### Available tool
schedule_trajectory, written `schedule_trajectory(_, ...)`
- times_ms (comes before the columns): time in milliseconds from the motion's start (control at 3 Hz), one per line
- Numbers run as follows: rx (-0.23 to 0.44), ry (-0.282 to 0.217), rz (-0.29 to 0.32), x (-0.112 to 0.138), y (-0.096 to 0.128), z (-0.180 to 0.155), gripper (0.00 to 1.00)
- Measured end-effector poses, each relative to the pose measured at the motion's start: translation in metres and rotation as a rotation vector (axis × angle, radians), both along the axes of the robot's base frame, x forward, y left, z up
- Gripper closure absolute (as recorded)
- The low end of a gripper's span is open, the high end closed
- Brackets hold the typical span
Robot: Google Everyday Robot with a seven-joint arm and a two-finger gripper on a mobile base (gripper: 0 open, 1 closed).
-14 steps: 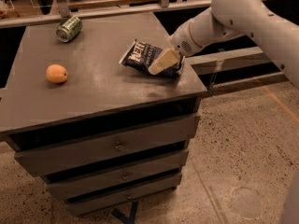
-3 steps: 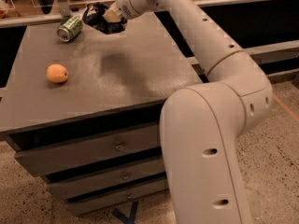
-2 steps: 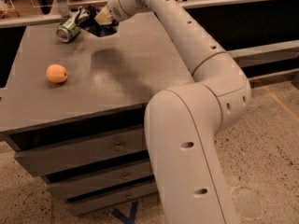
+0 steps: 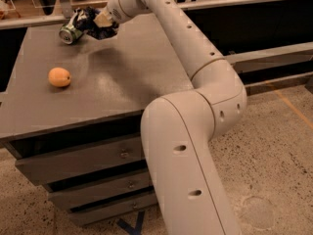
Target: Move blue chip bag near green can
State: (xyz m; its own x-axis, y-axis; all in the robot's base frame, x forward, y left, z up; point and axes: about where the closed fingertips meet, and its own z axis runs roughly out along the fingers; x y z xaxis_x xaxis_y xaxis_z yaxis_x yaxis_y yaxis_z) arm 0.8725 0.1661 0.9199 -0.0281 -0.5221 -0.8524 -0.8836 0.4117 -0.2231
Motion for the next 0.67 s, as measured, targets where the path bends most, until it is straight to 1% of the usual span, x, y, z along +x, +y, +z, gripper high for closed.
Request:
schedule_trajectory(333,-0.011,0.008,-0.003,0.003,0.0057,-0.003,0.76)
schedule_trajectory(667,-0.022,0.011,-0.024,0.0077,0.0036,-0.0041,0.52)
